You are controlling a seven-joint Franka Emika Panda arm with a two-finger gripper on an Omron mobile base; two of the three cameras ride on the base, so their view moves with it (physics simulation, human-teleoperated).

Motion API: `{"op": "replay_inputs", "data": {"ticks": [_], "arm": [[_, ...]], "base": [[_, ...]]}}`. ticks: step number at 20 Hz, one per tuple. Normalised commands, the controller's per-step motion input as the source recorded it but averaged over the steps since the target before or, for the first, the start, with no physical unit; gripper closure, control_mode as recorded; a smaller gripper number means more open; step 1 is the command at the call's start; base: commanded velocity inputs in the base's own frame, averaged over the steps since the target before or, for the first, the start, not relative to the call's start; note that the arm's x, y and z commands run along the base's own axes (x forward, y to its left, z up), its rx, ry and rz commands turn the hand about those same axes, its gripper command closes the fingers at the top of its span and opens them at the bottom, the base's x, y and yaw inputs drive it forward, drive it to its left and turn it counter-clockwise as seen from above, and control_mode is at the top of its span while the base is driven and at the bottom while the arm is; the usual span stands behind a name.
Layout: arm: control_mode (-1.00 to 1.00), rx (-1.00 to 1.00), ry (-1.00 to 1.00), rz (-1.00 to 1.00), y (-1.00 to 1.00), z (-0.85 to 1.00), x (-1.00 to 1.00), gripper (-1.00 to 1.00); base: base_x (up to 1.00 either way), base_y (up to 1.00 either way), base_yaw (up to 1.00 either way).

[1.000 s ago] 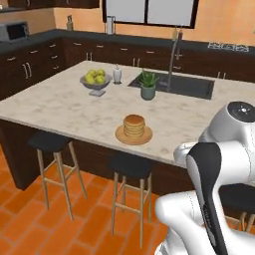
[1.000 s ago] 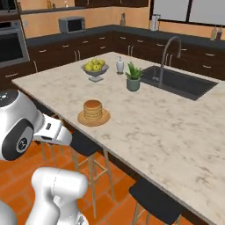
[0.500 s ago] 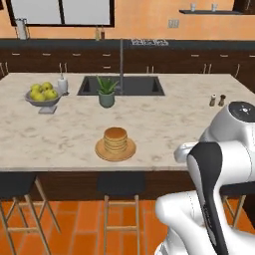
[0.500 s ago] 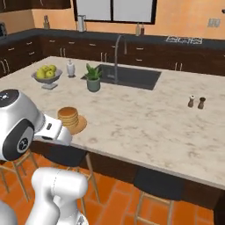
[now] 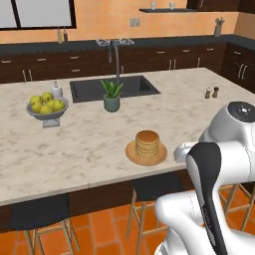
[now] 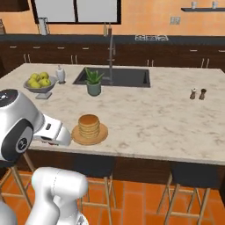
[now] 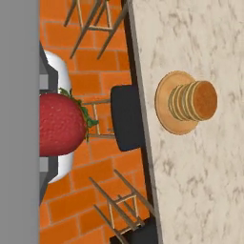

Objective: Take the strawberry from the fridge and place it on top of the pancake, located on the dining counter.

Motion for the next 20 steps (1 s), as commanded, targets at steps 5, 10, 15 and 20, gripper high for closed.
{"op": "replay_inputs", "data": {"ticks": [5, 10, 15, 20], "arm": [[1.0, 0.0, 0.0, 0.0, 0.0, 0.0, 0.0, 1.0], [1.0, 0.0, 0.0, 0.0, 0.0, 0.0, 0.0, 1.0], [1.0, 0.0, 0.0, 0.0, 0.0, 0.0, 0.0, 1.0], [-1.0, 0.0, 0.0, 0.0, 0.0, 0.0, 0.15, 1.0]], "base": [[0.62, 0.63, -0.15], [0.77, 0.06, 0.0], [0.61, 0.0, 0.01], [0.45, 0.0, 0.0]]}}
